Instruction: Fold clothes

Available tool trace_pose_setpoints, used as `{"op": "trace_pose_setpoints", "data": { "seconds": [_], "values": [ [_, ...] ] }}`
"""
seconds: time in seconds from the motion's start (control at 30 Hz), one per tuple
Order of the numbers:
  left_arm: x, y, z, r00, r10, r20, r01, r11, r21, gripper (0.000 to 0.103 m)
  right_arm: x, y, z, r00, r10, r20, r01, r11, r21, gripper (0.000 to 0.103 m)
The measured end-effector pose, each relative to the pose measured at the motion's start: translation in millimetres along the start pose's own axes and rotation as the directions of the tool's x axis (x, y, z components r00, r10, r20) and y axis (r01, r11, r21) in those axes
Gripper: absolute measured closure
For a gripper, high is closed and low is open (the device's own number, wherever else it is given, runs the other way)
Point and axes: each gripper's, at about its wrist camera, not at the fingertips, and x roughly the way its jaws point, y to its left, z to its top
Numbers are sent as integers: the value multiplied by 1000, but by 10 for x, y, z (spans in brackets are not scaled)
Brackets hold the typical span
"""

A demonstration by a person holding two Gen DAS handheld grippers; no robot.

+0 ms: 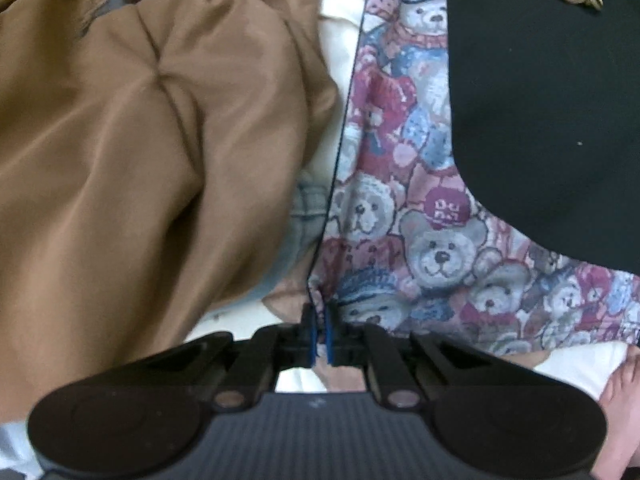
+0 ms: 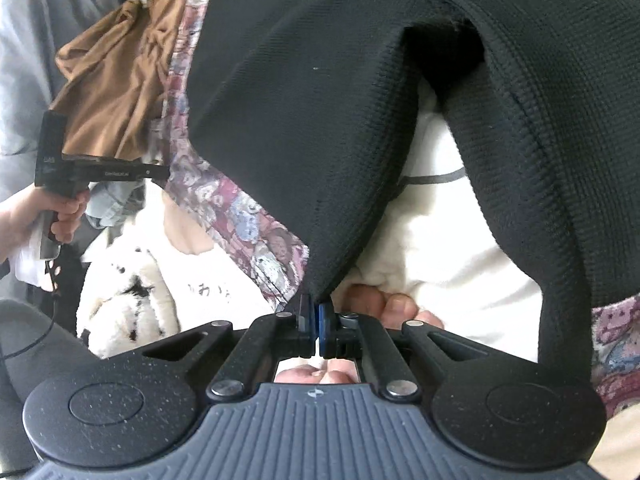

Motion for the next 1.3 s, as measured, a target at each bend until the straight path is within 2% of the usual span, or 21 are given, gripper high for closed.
{"op": "trace_pose_setpoints", "data": {
  "seconds": [0.1,0.2,0.33,0.4,0.43,0.53,0.7,0.8,0.87,0.93,1.0,1.1,1.2,1.3],
  "values": [
    [-25,37,-6,1000,1,-14,-1,1000,-8,97,-80,-1,-3,1000,4,5,-4,1000,4,100],
    [-119,71,-26,1000,-6,-21,5,1000,-14,91,-264,-37,5,999,1,35,-2,1000,15,99],
    [-316,82,-33,1000,-19,-8,19,1000,15,89,-670,-119,14,991,16,133,-20,999,30,85],
    [-459,86,-10,1000,-22,7,22,1000,12,86,-877,-146,5,982,17,189,-21,999,23,83],
    [-527,90,6,1000,-26,17,26,1000,10,81,-991,-170,-2,975,15,222,-20,1000,22,83],
    [-737,85,71,998,-30,58,30,999,13,76,-1331,-240,-22,948,9,317,-15,1000,17,83],
    [-998,-255,541,992,-36,123,34,999,11,70,-1883,-484,-67,883,-35,469,19,999,39,83],
    [-1077,-396,752,985,-42,165,41,999,10,65,-2124,-614,-86,844,-92,528,62,995,76,82],
    [-1113,-485,884,980,-47,193,46,999,9,64,-2267,-673,-96,809,-157,566,101,986,130,82],
    [-1064,-545,965,974,-50,220,51,999,4,63,-2409,-718,-115,764,-198,615,116,978,171,82],
    [-1109,-605,1041,968,-53,244,55,998,1,63,-2524,-753,-120,729,-237,643,141,970,198,80],
    [-1147,-720,1129,960,-57,273,56,998,10,58,-2708,-841,-174,668,-280,689,174,960,221,64],
    [-1153,-822,1239,951,-68,303,57,997,45,57,-2831,-931,-168,617,-350,705,246,936,250,62],
    [-1116,-850,1364,943,-78,324,64,997,52,56,-2971,-1109,-138,589,-383,711,263,923,280,62]
  ]
}}
